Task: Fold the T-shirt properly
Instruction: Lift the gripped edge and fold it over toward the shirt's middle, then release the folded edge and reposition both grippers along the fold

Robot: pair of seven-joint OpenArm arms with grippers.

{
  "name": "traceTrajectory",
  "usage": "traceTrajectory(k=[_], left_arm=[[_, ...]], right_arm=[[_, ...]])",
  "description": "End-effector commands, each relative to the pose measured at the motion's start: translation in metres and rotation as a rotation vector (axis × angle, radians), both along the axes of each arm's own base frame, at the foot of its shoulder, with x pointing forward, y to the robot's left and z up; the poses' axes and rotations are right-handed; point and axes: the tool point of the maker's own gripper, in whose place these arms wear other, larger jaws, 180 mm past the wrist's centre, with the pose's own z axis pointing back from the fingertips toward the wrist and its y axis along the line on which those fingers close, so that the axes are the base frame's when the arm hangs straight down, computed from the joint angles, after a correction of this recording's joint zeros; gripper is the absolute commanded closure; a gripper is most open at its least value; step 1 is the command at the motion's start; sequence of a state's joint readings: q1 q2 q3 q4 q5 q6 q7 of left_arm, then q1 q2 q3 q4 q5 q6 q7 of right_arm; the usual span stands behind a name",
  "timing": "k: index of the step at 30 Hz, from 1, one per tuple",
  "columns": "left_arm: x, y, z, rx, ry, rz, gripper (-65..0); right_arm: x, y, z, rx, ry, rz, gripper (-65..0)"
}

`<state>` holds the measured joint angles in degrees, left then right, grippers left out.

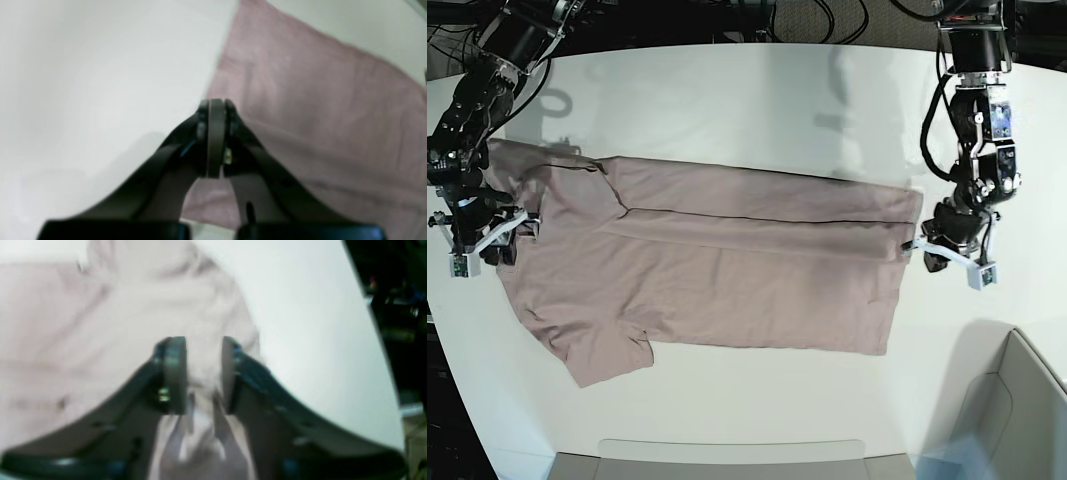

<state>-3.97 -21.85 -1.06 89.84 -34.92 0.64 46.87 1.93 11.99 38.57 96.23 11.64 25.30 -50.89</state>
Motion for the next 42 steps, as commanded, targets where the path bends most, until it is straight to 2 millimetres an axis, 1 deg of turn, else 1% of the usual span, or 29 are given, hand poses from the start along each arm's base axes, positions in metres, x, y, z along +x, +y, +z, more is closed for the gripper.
traceTrajectory(k=[1,3,4,5,6,7,9,11,14,17,19,21,23,24,26,28,29,31,33,36,37,38,40,42], left_arm=[[0.007,-0.012,0.006,0.0,-0.023,-0.039,0.0],[0.003,-0.028,-0.011,0.025,0.024,-0.092,0.0],[0.003,-0.033,-0.016,0.056,0.035,-0.115,0.0],[0.008,-0.039,-0.016,0.095,0.027,-0.142,0.0],[0.012,-0.051,-0.019,0.131,0.016,-0.176,0.0],[0.014,-0.057,-0.022,0.163,0.012,-0.198,0.0],[0.013,-0.067,-0.033,0.235,0.02,-0.241,0.0],[0.012,-0.075,-0.041,0.28,0.019,-0.265,0.0],[0.014,-0.083,-0.043,0.298,0.006,-0.265,0.0],[0.013,-0.085,-0.05,0.302,0.024,-0.265,0.0],[0.007,-0.08,-0.067,0.302,0.076,-0.261,0.0],[0.007,-0.074,-0.08,0.31,0.123,-0.258,0.0],[0.001,-0.071,-0.09,0.31,0.154,-0.258,0.0],[-0.007,-0.07,-0.096,0.31,0.172,-0.26,0.0],[-0.033,-0.067,-0.114,0.307,0.226,-0.265,0.0],[-0.065,-0.054,-0.129,0.332,0.288,-0.282,0.0],[-0.085,-0.05,-0.137,0.337,0.326,-0.291,0.0],[-0.116,-0.045,-0.147,0.341,0.368,-0.302,0.0],[-0.138,-0.033,-0.152,0.355,0.402,-0.3,0.0],[-0.166,-0.027,-0.157,0.351,0.443,-0.296,0.0],[-0.172,-0.024,-0.158,0.349,0.456,-0.288,0.0],[-0.181,-0.02,-0.159,0.347,0.472,-0.279,0.0],[-0.205,-0.011,-0.165,0.345,0.517,-0.258,0.0],[-0.221,-0.003,-0.168,0.344,0.55,-0.24,0.0]], right_arm=[[0.007,-0.002,0.012,-0.008,-0.041,0.007,-6.8],[0.005,-0.004,-0.002,0.016,-0.005,-0.001,0.0],[0.003,-0.005,-0.01,0.026,0.017,-0.005,0.0],[0.002,-0.007,-0.021,0.043,0.044,-0.011,0.0],[0.0,-0.008,-0.032,0.06,0.072,-0.016,0.0],[-0.001,-0.008,-0.039,0.071,0.089,-0.018,0.0],[0.001,0.0,-0.052,0.081,0.129,0.008,0.0],[-0.001,0.009,-0.066,0.082,0.178,0.044,0.0],[-0.004,0.018,-0.082,0.098,0.191,0.068,0.0],[-0.007,0.018,-0.091,0.117,0.193,0.061,0.0],[-0.011,0.018,-0.099,0.129,0.216,0.055,0.0],[-0.021,0.017,-0.11,0.136,0.247,0.05,0.0],[-0.028,0.017,-0.114,0.133,0.26,0.051,0.0],[-0.033,0.018,-0.117,0.132,0.271,0.052,0.0],[-0.043,0.017,-0.124,0.13,0.295,0.051,0.0],[-0.054,0.015,-0.13,0.126,0.319,0.049,0.0],[-0.058,0.014,-0.131,0.121,0.326,0.051,0.0],[-0.069,0.016,-0.134,0.115,0.339,0.056,0.0],[-0.077,0.018,-0.134,0.102,0.347,0.067,0.0],[-0.092,0.032,-0.137,0.081,0.376,0.122,0.0],[-0.097,0.036,-0.138,0.072,0.382,0.139,0.0],[-0.102,0.041,-0.137,0.064,0.388,0.157,0.0],[-0.114,0.048,-0.137,0.056,0.398,0.179,0.0],[-0.122,0.054,-0.137,0.057,0.402,0.187,0.0]])
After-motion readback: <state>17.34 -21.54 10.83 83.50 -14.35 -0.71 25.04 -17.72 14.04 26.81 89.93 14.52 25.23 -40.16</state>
